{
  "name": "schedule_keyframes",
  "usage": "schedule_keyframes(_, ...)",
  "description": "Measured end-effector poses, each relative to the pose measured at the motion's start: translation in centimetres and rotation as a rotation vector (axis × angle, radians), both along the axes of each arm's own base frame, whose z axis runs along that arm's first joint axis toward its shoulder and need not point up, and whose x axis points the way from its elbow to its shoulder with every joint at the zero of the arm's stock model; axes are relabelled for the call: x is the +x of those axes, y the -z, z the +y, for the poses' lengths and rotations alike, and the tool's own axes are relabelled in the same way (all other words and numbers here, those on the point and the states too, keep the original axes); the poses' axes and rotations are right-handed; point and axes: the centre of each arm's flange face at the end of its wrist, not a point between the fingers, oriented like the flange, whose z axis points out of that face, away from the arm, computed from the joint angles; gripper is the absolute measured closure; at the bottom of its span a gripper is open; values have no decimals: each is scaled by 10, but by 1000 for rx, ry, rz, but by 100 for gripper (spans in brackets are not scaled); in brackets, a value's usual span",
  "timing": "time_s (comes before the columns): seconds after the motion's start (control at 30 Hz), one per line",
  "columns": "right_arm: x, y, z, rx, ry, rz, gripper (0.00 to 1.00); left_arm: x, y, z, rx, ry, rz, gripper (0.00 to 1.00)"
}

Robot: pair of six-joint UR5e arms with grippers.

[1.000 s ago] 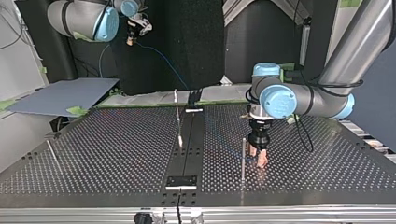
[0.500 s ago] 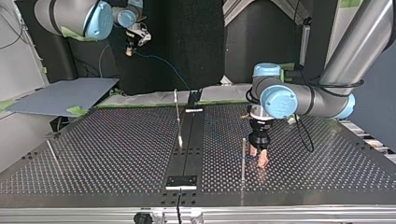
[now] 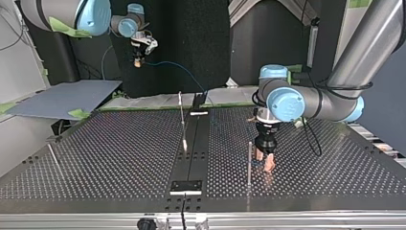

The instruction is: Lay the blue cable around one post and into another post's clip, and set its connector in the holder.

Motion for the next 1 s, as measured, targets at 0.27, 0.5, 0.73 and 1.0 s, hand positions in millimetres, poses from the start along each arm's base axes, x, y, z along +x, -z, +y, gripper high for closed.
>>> schedule_keyframes(0.27,10,-29,-12,-6,-51,32,100,0,0,0,-1,0,0,0)
schedule_keyframes(0.5,15,-56,-23,-12,-76,58,100,0,0,0,-1,0,0,0)
schedule_keyframes(0.73,24,-89,-36,-54,-120,44,100,0,0,0,-1,0,0,0)
schedule_keyframes(1.0,36,-127,-52,-134,-150,20,100,0,0,0,-1,-1,0,0)
